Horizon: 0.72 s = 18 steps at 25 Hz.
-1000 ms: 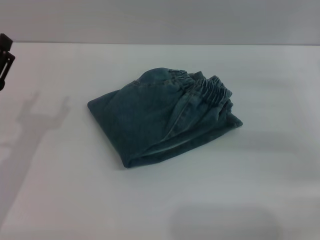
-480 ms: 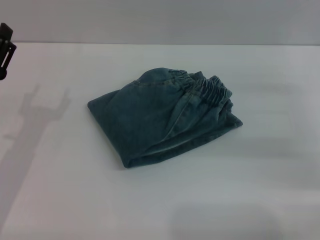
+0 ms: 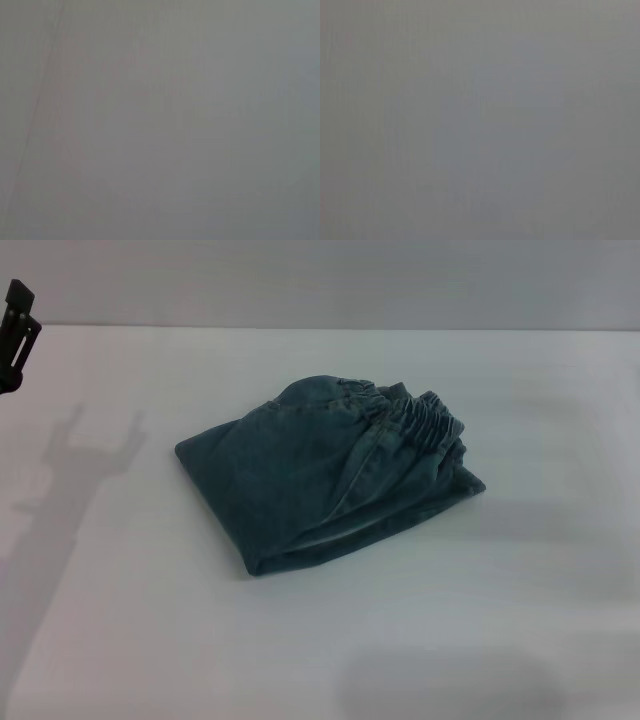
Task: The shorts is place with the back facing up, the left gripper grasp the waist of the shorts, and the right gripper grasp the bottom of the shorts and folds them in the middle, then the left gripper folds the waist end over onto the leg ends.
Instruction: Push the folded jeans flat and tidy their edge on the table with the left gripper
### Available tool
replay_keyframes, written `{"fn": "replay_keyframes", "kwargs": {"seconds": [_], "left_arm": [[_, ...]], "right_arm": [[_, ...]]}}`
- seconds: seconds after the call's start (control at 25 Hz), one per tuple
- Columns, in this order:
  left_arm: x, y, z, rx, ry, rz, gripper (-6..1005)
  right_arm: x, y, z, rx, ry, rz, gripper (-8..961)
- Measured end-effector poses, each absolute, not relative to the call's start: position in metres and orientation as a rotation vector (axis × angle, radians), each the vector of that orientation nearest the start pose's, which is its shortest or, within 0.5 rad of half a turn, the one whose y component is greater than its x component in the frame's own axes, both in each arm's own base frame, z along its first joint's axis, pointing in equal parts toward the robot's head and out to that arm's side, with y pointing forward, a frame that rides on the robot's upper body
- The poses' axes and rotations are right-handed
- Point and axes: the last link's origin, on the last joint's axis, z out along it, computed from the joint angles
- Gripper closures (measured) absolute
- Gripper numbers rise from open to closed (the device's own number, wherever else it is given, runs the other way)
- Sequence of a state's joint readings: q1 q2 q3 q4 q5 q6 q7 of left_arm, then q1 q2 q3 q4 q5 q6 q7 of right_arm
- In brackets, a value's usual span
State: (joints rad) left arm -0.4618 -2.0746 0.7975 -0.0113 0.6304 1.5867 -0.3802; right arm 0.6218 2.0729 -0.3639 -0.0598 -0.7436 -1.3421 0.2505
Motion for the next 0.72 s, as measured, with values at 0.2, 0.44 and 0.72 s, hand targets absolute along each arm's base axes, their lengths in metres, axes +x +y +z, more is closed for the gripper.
{"fn": "replay_keyframes", "kwargs": {"seconds": [0.2, 0.44, 0.72], "left_arm": [[-0.309, 0.31, 0.031, -1.484, -0.378, -1.055, 175], [-0.308, 0.31, 0.03, -1.489, -0.381, -1.065, 174], [-0.304, 0.311, 0.03, -1.499, -0.367, -1.082, 175]], "right_arm": [[0.299, 0.383, 0.071, -1.259, 0.376, 0.898, 371], [0.294, 0.387, 0.074, -1.258, 0.364, 0.911, 371], [0.291, 0.389, 0.072, -1.267, 0.359, 0.918, 371]]}}
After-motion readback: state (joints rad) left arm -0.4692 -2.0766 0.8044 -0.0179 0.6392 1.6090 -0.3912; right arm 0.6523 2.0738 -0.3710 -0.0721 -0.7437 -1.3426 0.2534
